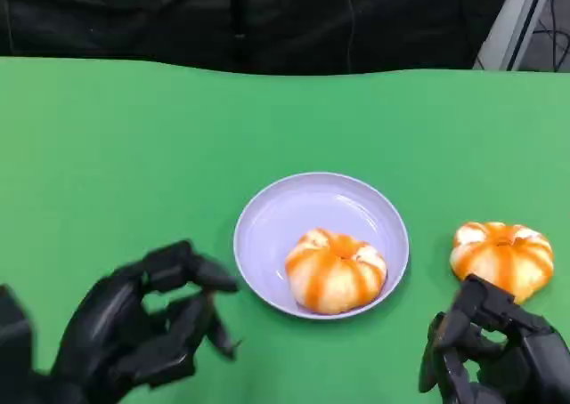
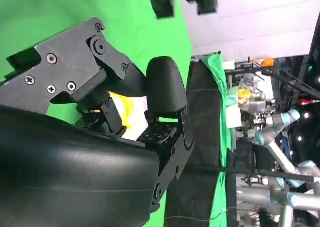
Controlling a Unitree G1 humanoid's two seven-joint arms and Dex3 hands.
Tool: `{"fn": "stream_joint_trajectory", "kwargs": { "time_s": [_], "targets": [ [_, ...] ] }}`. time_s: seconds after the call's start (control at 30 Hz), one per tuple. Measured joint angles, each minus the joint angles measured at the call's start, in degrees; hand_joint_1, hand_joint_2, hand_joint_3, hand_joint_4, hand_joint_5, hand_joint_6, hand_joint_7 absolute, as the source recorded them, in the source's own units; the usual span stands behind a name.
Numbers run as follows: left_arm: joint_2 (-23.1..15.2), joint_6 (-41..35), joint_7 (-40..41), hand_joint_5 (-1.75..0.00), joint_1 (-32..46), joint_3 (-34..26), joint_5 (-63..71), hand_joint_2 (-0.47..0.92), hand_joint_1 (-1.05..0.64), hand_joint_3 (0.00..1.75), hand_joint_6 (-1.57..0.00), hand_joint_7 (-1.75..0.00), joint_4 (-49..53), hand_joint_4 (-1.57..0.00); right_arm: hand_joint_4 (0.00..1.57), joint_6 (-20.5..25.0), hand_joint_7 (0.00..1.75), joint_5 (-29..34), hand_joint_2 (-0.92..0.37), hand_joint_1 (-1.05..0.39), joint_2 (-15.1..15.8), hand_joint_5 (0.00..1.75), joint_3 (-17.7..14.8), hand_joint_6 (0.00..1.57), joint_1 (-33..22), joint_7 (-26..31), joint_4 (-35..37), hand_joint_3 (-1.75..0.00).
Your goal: Grasp the bread from the table and place it into the plate.
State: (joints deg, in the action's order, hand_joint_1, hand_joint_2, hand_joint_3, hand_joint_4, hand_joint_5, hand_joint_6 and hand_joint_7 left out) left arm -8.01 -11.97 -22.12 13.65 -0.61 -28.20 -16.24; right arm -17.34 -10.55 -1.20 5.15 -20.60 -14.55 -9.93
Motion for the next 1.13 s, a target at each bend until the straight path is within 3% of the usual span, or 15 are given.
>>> {"fn": "stream_joint_trajectory", "kwargs": {
  "time_s": [0.27, 0.63, 1.13],
  "targets": [
    [0.0, -1.9, -3.5, -1.75, 3.2, -1.7, -4.3, 0.55, -0.12, 1.22, -0.72, -1.75, 0.1, -0.86, 0.86, 0.1, 1.69, -0.4, -0.55, -0.15, 1.0, 1.75, -0.3, 0.68, 0.0, -0.5, 0.5, -1.21],
    [-0.3, -0.9, -6.8, -1.75, 9.0, -6.3, -5.7, 0.60, -0.12, 1.20, -0.72, -1.75, 0.1, -0.87, 0.85, 0.9, 1.68, -0.7, -0.56, -0.15, 1.3, 1.75, -0.3, 0.69, 0.0, -0.5, 0.5, -1.20],
    [-0.8, -1.1, -7.3, -1.75, 9.2, -8.6, -6.4, 0.61, -0.10, 1.15, -0.72, -1.75, 0.1, -0.86, 0.85, 0.9, 1.67, -0.6, -0.57, -0.14, 1.1, 1.75, -0.1, 0.69, -0.3, -0.4, 0.4, -1.20]
  ]
}}
